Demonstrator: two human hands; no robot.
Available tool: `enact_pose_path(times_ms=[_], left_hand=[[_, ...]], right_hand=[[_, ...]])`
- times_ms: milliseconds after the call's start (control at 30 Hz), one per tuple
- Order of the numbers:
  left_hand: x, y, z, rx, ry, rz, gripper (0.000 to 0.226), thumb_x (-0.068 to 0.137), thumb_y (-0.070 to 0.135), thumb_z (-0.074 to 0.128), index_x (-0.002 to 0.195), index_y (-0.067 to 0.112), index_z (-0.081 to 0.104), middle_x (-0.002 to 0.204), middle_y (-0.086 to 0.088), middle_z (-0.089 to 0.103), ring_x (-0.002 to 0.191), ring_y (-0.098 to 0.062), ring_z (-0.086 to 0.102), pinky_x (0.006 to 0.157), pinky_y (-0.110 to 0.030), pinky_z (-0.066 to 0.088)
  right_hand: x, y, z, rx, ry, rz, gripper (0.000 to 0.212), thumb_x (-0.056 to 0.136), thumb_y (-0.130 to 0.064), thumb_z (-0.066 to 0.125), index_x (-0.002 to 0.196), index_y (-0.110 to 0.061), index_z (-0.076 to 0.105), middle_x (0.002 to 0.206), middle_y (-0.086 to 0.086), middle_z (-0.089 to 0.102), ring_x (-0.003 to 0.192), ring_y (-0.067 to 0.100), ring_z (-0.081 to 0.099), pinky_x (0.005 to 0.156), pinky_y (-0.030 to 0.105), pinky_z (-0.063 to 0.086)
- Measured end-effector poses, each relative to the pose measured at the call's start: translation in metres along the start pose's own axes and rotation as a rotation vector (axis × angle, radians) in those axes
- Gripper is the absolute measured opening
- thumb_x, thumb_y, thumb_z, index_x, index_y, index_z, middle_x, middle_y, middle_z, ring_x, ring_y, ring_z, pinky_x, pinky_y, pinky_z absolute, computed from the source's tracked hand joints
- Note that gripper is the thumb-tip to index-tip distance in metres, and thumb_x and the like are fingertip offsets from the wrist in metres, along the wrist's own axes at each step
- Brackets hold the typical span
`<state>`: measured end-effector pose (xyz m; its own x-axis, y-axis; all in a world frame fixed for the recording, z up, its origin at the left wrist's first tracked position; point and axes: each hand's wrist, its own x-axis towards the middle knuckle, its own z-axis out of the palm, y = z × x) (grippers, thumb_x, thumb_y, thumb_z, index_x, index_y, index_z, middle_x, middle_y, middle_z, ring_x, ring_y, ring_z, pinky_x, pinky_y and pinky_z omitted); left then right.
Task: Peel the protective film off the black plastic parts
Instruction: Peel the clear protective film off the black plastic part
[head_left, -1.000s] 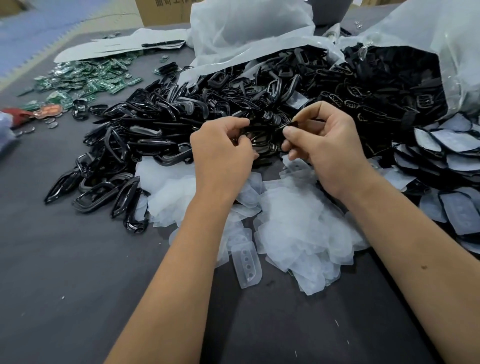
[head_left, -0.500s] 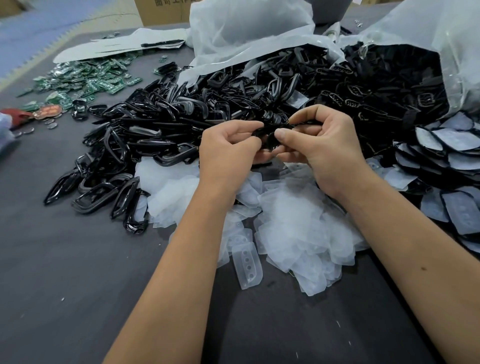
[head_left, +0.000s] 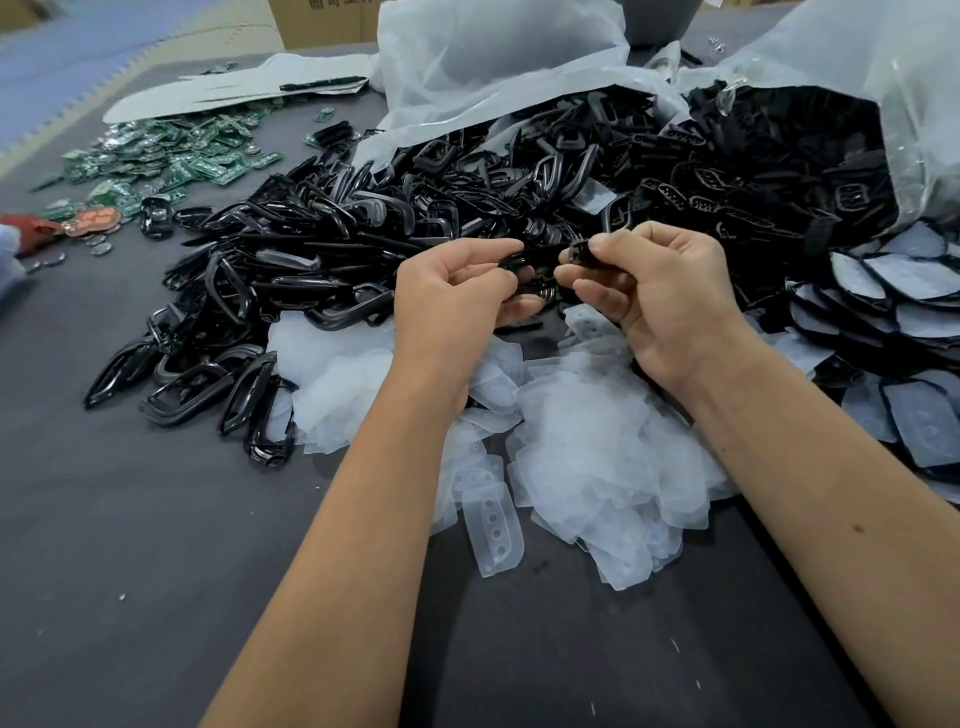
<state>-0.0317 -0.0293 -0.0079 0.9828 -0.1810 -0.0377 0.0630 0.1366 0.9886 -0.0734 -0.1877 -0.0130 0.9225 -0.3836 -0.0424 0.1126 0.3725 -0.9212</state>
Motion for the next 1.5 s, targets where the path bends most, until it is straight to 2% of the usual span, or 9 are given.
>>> enact_pose_path(times_ms=[200,367,533,667,767,867,1200,1433,1500], left_hand=[[0.001,-0.003,0.000,0.077,0.021,0.042,0.030,0.089,-0.015,0.057,0.104,0.003,0.076,0.063,0.005,0.070,0.064,-0.019,0.075,0.071,-0.028,0.063],[0.003,-0.007,0.000,0.179,0.062,0.100,0.030,0.088,-0.011,0.060,0.101,0.010,0.078,0.072,0.002,0.075,0.063,-0.021,0.076,0.068,-0.028,0.062],[0.004,-0.010,-0.001,0.210,0.097,0.128,0.034,0.087,-0.009,0.061,0.101,0.016,0.079,0.104,-0.025,0.072,0.065,-0.021,0.077,0.078,-0.035,0.065],[0.004,-0.009,-0.002,0.188,0.086,0.094,0.036,0.087,-0.010,0.059,0.104,0.015,0.079,0.102,-0.019,0.074,0.067,-0.021,0.077,0.081,-0.034,0.063],[0.004,-0.008,-0.003,0.166,0.067,0.056,0.039,0.087,-0.012,0.056,0.106,0.012,0.079,0.089,-0.001,0.075,0.069,-0.019,0.077,0.084,-0.036,0.064],[0.004,-0.007,-0.004,0.174,0.037,0.069,0.040,0.086,-0.013,0.054,0.104,0.013,0.079,0.064,0.015,0.069,0.065,-0.012,0.075,0.087,-0.040,0.063],[0.001,-0.004,-0.003,0.139,-0.024,0.081,0.043,0.085,-0.014,0.051,0.103,0.012,0.080,0.057,0.017,0.061,0.059,-0.011,0.070,0.090,-0.045,0.062],[0.001,-0.006,-0.003,0.110,-0.004,0.123,0.020,0.087,-0.008,0.074,0.100,0.007,0.078,0.089,-0.012,0.075,0.060,-0.013,0.071,0.062,-0.019,0.056],[0.001,-0.006,-0.003,0.079,-0.020,0.115,0.021,0.086,-0.010,0.074,0.099,0.006,0.077,0.084,-0.010,0.074,0.058,-0.015,0.070,0.059,-0.017,0.054]], right_hand=[[-0.001,0.004,0.003,-0.203,0.015,-0.168,0.030,0.088,0.008,0.074,0.076,-0.009,0.053,0.074,0.014,0.070,0.077,0.034,0.079,0.057,0.029,0.060],[-0.002,0.005,0.004,-0.244,0.067,-0.213,0.025,0.086,0.004,0.079,0.092,-0.009,0.058,0.071,0.006,0.071,0.072,0.029,0.079,0.055,0.031,0.060],[0.002,0.005,0.002,-0.338,0.009,-0.246,0.017,0.098,-0.005,0.069,0.094,-0.018,0.079,0.077,-0.011,0.074,0.071,0.001,0.065,0.054,0.021,0.055],[0.003,0.004,-0.001,-0.374,-0.111,-0.252,0.024,0.105,-0.006,0.057,0.107,-0.019,0.078,0.088,0.005,0.069,0.076,0.013,0.064,0.054,0.027,0.058],[0.004,0.005,-0.003,-0.518,-0.130,-0.322,0.023,0.101,-0.004,0.063,0.114,-0.019,0.077,0.078,0.003,0.068,0.061,0.016,0.058,0.052,0.028,0.055],[0.004,0.006,-0.002,-0.622,-0.103,-0.379,0.006,0.092,-0.011,0.078,0.098,-0.010,0.075,0.072,0.005,0.074,0.048,0.024,0.059,0.045,0.035,0.053],[0.001,0.007,0.004,-0.809,0.019,-0.480,0.006,0.088,-0.017,0.083,0.089,-0.013,0.079,0.072,0.000,0.075,0.053,0.012,0.066,0.054,0.032,0.055],[-0.002,0.004,0.006,-0.830,0.005,-0.458,0.020,0.085,-0.022,0.087,0.087,-0.011,0.070,0.068,0.001,0.073,0.047,0.013,0.064,0.050,0.027,0.049],[0.000,0.004,0.004,-0.842,0.025,-0.439,0.027,0.083,-0.027,0.088,0.088,-0.012,0.066,0.067,0.000,0.072,0.045,0.010,0.062,0.051,0.025,0.046]])
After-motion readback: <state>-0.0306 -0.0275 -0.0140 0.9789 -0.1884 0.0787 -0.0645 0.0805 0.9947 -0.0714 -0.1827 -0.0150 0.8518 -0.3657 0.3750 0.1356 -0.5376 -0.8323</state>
